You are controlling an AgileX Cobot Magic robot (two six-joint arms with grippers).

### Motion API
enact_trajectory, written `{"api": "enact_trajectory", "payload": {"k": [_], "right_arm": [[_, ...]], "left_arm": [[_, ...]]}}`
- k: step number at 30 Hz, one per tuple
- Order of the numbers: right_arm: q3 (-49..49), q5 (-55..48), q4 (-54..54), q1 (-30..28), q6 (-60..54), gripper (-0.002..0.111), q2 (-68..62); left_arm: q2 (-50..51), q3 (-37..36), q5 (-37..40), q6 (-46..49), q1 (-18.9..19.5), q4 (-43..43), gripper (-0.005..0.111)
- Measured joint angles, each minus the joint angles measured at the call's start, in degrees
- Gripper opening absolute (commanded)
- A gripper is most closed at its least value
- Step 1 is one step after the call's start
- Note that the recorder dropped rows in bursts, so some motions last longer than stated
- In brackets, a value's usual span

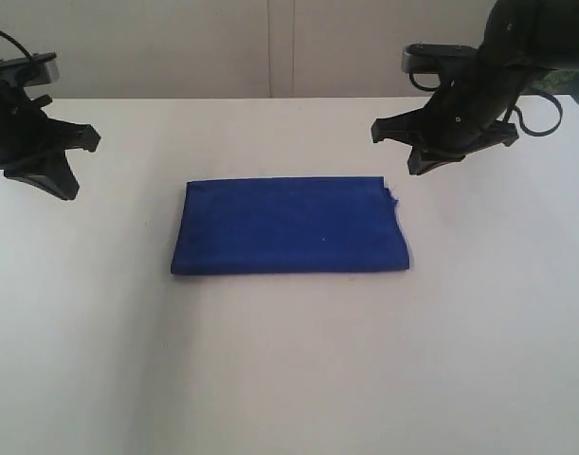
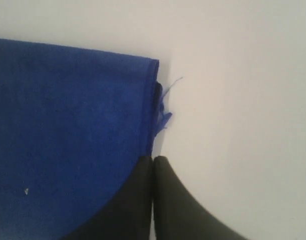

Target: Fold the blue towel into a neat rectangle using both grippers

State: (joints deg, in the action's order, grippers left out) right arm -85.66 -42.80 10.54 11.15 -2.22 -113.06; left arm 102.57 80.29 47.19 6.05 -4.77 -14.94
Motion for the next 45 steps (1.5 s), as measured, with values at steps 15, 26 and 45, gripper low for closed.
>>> {"api": "enact_trajectory", "payload": {"k": [15, 26, 45], "right_arm": [[-9.21, 5.45, 7.51, -0.20, -3.32, 0.000, -11.57], [-15.21, 5.38, 7.76, -0.84, -3.40, 0.028, -17.74], [-15.24, 5.87, 11.66, -0.84, -3.40, 0.000, -20.52]], "left_arm": [[-2.41, -0.24, 4.43, 0.32, 0.00, -0.58, 0.000], [-13.04, -8.21, -2.84, 0.43, -3.74, -0.57, 0.000], [-13.04, -8.21, -3.19, 0.43, -3.74, -0.45, 0.000]]}}
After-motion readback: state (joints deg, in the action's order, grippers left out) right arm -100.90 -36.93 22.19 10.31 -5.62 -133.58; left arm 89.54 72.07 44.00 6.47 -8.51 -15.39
